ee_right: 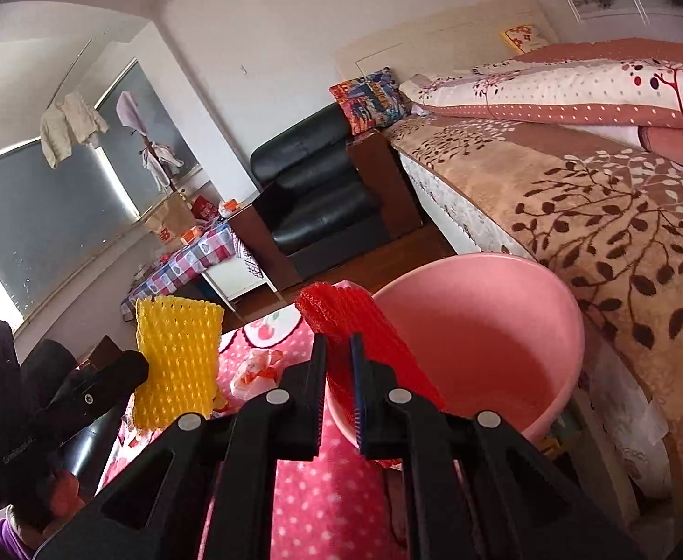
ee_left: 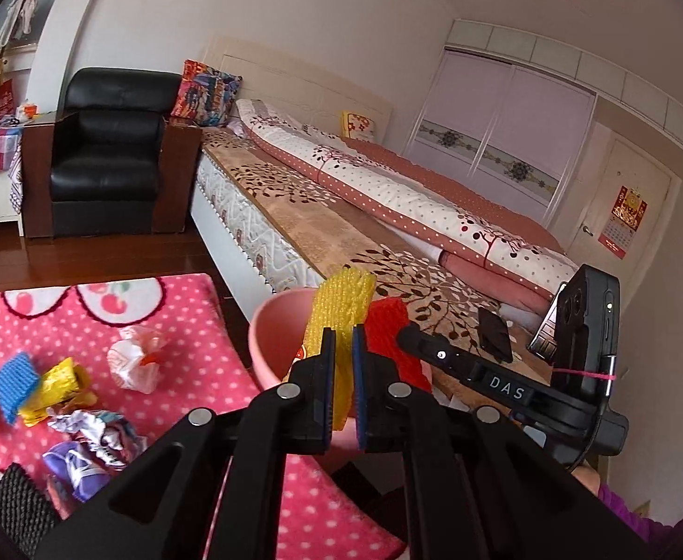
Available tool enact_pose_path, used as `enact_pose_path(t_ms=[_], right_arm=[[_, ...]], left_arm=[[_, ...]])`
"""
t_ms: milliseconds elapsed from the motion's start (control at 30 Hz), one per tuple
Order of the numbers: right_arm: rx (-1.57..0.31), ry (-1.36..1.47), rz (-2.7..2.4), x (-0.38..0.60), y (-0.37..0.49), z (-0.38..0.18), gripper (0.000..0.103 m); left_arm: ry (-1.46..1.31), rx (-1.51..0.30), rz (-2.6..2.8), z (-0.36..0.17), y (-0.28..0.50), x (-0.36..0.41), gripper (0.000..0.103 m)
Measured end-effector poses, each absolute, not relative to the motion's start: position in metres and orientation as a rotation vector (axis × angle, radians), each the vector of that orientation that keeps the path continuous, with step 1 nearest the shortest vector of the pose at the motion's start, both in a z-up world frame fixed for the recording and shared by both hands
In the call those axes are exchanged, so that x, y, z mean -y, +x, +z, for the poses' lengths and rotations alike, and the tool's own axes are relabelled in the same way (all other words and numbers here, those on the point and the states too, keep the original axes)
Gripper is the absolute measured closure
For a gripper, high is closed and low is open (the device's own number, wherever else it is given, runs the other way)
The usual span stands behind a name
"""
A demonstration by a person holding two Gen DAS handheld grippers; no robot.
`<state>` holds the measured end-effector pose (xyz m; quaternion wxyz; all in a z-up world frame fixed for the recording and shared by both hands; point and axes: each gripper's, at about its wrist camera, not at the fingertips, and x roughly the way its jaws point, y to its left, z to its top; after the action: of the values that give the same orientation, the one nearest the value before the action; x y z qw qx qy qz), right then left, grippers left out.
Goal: Collect trash
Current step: 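Carry both held foam nets over the pink bucket with both tools, then open both tools to drop the foam nets into the pink bucket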
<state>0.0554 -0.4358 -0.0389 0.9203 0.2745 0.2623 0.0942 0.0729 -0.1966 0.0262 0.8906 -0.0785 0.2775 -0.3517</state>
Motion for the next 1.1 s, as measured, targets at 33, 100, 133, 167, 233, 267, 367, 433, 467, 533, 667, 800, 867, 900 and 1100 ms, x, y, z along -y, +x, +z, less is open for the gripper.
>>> enact_pose_path(t_ms=[33,100,133,167,233,267,367,433,467,533,667,800,867,900,1100], right_arm=[[-0.545,0.569,0.187,0.436,0.059,-0.041,0.093],[-0.559,0.585,0.181,0.443,0.064,-0.049,0.093],[-0.565,0.592,0.178,0.443,0.066,-0.051,0.093],[-0.572,0.595,0.173,0.446,0.069,-0.055,0.093],[-0.583,0.597,0.162,0.449,0.073,-0.061,0.093],[-0.588,0.597,0.159,0.45,0.076,-0.064,0.093],[-0.6,0.589,0.146,0.453,0.082,-0.07,0.091],[-0.605,0.585,0.138,0.454,0.083,-0.072,0.09],[-0.609,0.588,0.138,0.455,0.084,-0.073,0.085],[-0.615,0.589,0.131,0.455,0.086,-0.075,0.08],[-0.611,0.584,0.123,0.457,0.087,-0.076,0.068],[-0.602,0.566,0.116,0.456,0.081,-0.07,0.066],[-0.591,0.55,0.116,0.451,0.076,-0.065,0.064],[-0.584,0.538,0.116,0.446,0.073,-0.061,0.062],[-0.544,0.477,0.128,0.416,0.052,-0.04,0.051]], left_arm=[[-0.157,-0.582,-0.738,0.023,0.075,0.203,0.096],[-0.147,-0.599,-0.748,0.017,0.083,0.218,0.096],[-0.146,-0.608,-0.75,0.014,0.087,0.224,0.096],[-0.145,-0.614,-0.754,0.011,0.09,0.229,0.096],[-0.137,-0.627,-0.748,0.004,0.097,0.241,0.096],[-0.137,-0.635,-0.748,0.001,0.1,0.245,0.096],[-0.136,-0.675,-0.74,-0.008,0.111,0.249,0.096],[-0.133,-0.707,-0.726,-0.014,0.118,0.253,0.095],[-0.141,-0.723,-0.726,-0.015,0.121,0.254,0.093],[-0.146,-0.734,-0.719,-0.018,0.123,0.252,0.084],[-0.172,-0.73,-0.722,-0.018,0.125,0.248,0.074],[-0.194,-0.712,-0.723,-0.012,0.121,0.243,0.074],[-0.183,-0.684,-0.721,-0.007,0.116,0.241,0.074],[-0.166,-0.668,-0.716,-0.005,0.112,0.24,0.074],[-0.097,-0.621,-0.683,0.007,0.086,0.226,0.074]])
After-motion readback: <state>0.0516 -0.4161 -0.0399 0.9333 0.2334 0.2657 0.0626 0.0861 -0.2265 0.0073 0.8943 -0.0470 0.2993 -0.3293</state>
